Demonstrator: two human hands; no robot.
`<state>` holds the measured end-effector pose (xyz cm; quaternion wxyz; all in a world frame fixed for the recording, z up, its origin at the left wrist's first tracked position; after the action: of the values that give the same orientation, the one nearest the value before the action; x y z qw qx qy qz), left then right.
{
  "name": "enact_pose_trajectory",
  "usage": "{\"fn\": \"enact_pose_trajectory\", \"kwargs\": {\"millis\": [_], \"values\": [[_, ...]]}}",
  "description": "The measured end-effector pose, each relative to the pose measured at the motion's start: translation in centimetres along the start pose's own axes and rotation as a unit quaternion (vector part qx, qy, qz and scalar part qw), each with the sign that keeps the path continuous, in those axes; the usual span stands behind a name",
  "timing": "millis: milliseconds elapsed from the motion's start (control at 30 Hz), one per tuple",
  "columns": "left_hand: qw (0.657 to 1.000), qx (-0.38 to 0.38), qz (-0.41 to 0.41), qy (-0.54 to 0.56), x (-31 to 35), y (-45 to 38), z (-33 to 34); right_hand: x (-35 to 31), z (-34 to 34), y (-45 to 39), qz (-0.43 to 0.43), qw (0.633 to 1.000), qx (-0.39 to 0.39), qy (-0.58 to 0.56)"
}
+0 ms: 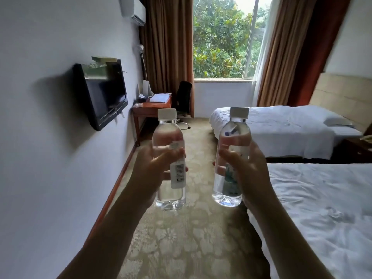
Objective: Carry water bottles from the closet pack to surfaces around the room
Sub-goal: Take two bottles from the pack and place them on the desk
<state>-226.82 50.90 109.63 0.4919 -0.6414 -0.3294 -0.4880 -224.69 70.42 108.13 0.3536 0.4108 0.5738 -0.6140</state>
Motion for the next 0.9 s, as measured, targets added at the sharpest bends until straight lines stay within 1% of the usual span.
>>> {"fn": "enact_pose_trajectory", "kwargs": {"millis": [167, 300, 400, 500, 700, 800, 900], "values": [[1.000, 0.013, 0.008, -0.018, -2.7, -10.9, -2.5, 4.9, 0.2, -12.2, -0.009, 0.999, -0.039, -0.013], [0.999, 0.016, 0.006, -0.032, -5.8, -19.0, -5.7, 9.6, 1.2, -20.7, 0.009, 0.999, -0.045, -0.024], [0.998, 0.028, 0.011, -0.058, -8.9, -25.3, -8.7, 13.6, 2.5, -27.3, 0.019, 0.998, -0.053, -0.027], [0.997, 0.023, 0.020, -0.077, -12.4, -31.5, -12.2, 17.7, 4.3, -33.5, 0.024, 0.998, -0.053, -0.020], [0.999, 0.009, 0.040, -0.026, -17.1, -46.9, -18.4, 23.8, 7.7, -48.2, 0.027, 0.999, -0.033, 0.023], [0.999, -0.011, 0.038, -0.016, -19.3, -54.6, -20.2, 26.0, 8.1, -54.7, 0.027, 0.999, -0.013, 0.043], [0.999, -0.028, 0.027, 0.012, -21.8, -61.6, -21.0, 28.6, 7.7, -60.6, 0.035, 0.999, 0.008, 0.035]]}}
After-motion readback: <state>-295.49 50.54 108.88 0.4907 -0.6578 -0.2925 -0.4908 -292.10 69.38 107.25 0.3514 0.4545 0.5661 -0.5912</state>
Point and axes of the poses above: each hand's wrist, its own y-axis away from the middle knuckle, its own z-axis out of the palm, x = y × z, the point moved 3 cm from there along -y, towards the middle knuckle, and after that the axes turned 9 degrees about -x, right-handed, at the moved point
